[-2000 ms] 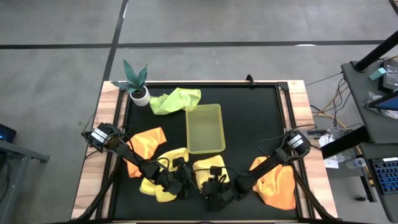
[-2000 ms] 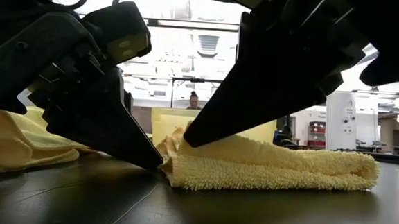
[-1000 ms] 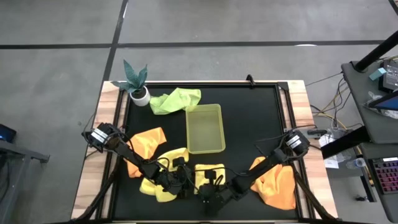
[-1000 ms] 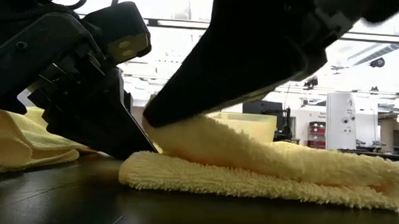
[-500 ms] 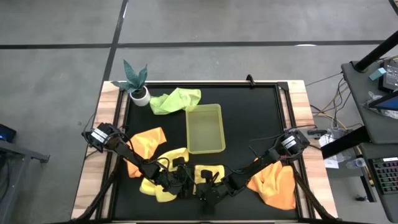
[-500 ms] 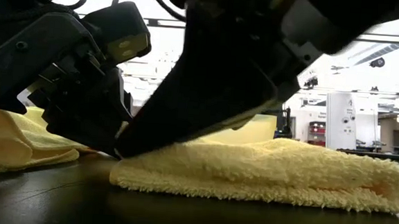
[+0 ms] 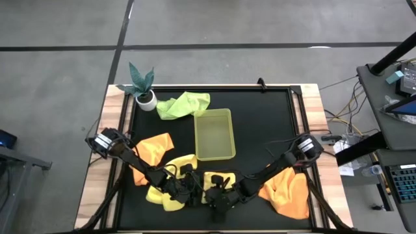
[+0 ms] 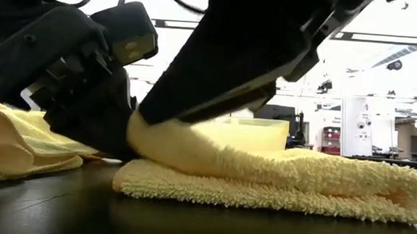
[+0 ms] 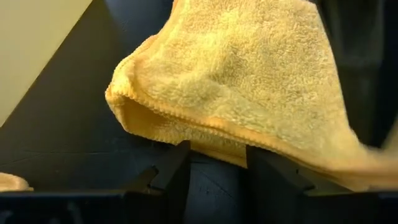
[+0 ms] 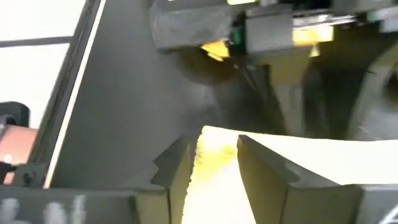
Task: Fold microfiber towels
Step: Fold the top yellow microfiber cloth
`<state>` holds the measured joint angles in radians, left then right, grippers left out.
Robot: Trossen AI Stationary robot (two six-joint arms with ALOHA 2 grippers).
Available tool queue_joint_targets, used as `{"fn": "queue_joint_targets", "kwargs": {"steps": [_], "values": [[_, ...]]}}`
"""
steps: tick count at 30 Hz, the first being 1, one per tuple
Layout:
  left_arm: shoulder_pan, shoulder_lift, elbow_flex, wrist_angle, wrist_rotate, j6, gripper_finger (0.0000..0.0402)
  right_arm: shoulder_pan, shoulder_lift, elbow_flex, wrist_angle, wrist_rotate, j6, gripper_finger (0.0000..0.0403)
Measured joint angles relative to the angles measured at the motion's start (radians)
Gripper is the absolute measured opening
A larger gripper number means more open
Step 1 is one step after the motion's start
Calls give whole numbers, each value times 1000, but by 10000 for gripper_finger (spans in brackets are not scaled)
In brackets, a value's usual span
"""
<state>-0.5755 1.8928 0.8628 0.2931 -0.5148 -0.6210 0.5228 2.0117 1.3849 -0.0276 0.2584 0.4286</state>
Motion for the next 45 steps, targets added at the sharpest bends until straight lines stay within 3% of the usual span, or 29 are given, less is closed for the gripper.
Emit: {"fn": "queue_joint_targets", "kwargs": {"steps": [7, 22, 28, 34, 41, 45], "values": [[0, -66, 1, -86, 2, 0, 141, 17, -81, 0, -118, 38, -19, 142], [-2, -151, 14, -147, 71, 0, 141, 35, -108, -3, -95, 123, -100, 114], [-9, -162, 69, -146, 74, 33, 141, 82, -125, -5, -196, 272, -130, 84], [-15, -121, 124, -144, 85, 52, 141, 124, -137, -21, -346, 312, -50, 32], [-22, -18, 178, -148, 117, 52, 141, 151, -138, -103, -326, 309, 36, 9], [-22, 15, 190, -145, 136, 39, 141, 152, -138, -169, -203, 291, 51, 9]]}}
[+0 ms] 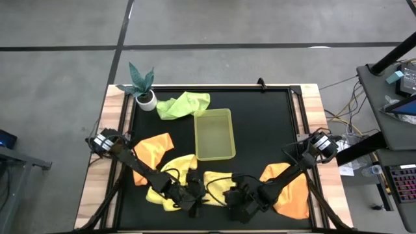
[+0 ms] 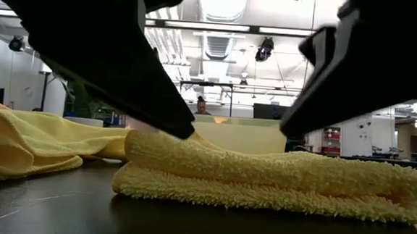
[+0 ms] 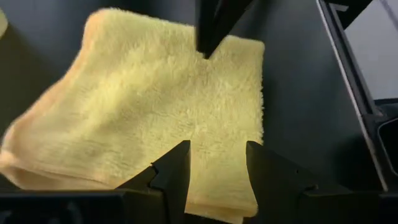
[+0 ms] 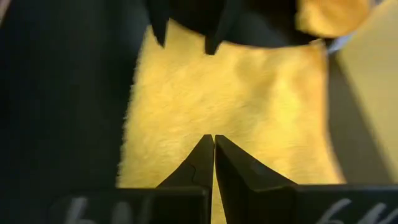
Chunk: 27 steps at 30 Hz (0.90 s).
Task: Fold microfiber towels
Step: Fold the top yellow microfiber cloth
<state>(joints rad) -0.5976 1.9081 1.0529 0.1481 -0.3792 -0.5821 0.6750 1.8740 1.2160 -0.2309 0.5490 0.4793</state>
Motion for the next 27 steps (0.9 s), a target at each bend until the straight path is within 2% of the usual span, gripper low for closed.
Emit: {"fn": "queue_joint_targets", "kwargs": {"steps": [7, 10, 17, 27], "values": [[-7, 20, -32, -10, 55, -105, 141, 1, 0, -129, 218, -61, 27, 9], [-10, 35, -33, 3, 56, -119, 141, 1, 0, -166, 251, -63, 46, 9], [-10, 44, -30, 9, 60, -118, 141, 1, -47, -221, 220, -79, 47, 9], [-11, -5, -33, -49, 81, -112, 141, 1, -228, -284, 104, -78, 51, 9]]}}
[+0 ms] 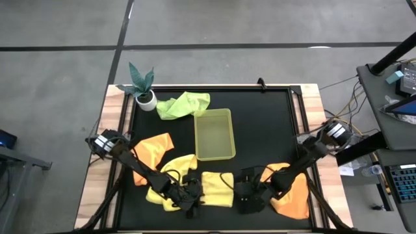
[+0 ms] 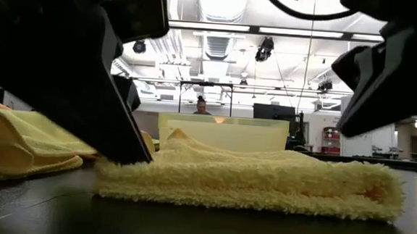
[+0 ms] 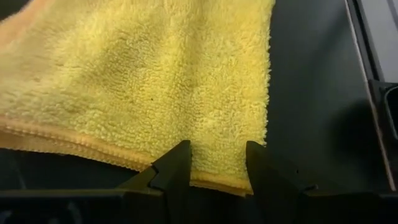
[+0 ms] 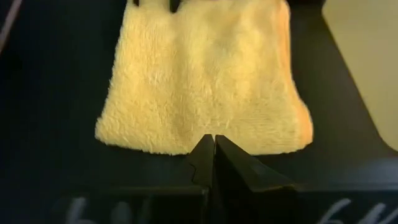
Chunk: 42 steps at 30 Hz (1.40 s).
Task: Fold microfiber towels
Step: Fold the top yellow microfiber cloth
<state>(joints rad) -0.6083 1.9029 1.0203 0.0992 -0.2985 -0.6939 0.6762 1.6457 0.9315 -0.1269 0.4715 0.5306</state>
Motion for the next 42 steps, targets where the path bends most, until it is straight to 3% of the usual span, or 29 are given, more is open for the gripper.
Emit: {"fn": "queue_joint_targets", "kwargs": {"steps": [10, 18, 28, 42], "values": [[2, -84, 0, -39, -19, 65, 141, -4, -36, -24, 7, 116, 24, 9], [71, -89, -2, -34, -197, 209, 141, -37, 16, -49, 77, 158, 30, 9], [125, -32, -16, -49, -214, 202, 141, -97, 122, -77, 206, 158, 22, 9], [129, -28, -15, -188, -232, 97, 141, -119, 104, -77, 120, 157, -35, 9]]}}
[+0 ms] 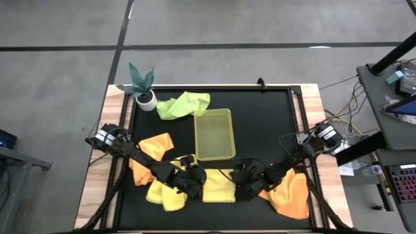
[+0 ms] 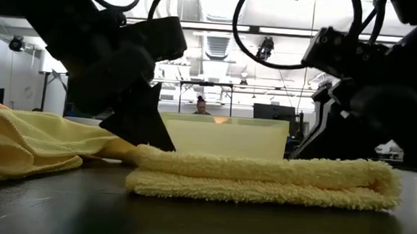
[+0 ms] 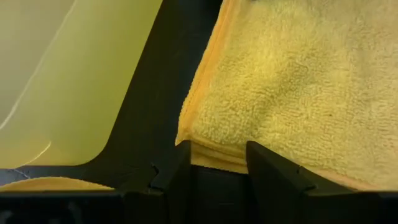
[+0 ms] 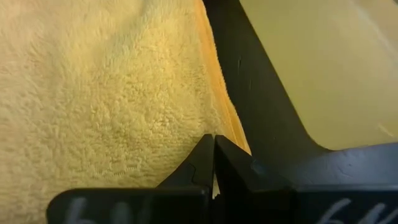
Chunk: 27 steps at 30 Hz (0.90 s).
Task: Fold microfiber towels
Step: Fold the top yellow microfiber cloth, then put the folded top yellow microfiber cloth into the bin
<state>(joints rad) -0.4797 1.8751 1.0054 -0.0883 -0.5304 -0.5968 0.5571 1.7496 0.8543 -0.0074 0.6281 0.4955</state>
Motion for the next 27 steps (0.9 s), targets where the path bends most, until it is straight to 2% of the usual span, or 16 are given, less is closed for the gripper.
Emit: {"fn": "queue_joint_targets", "kwargs": {"steps": [10, 17, 22, 27], "values": [[-14, -27, 29, -2, 0, 28, 141, 8, -84, 1, -22, -8, 18, 9], [-36, -55, 35, -6, 35, 35, 141, 11, -163, 1, -17, -111, 29, 9], [-54, -75, 35, -11, 54, 35, 141, 42, -193, 1, -17, -125, 30, 9], [-78, -78, 35, -5, 55, 29, 141, 73, -195, 1, -18, -139, 152, 9]]}}
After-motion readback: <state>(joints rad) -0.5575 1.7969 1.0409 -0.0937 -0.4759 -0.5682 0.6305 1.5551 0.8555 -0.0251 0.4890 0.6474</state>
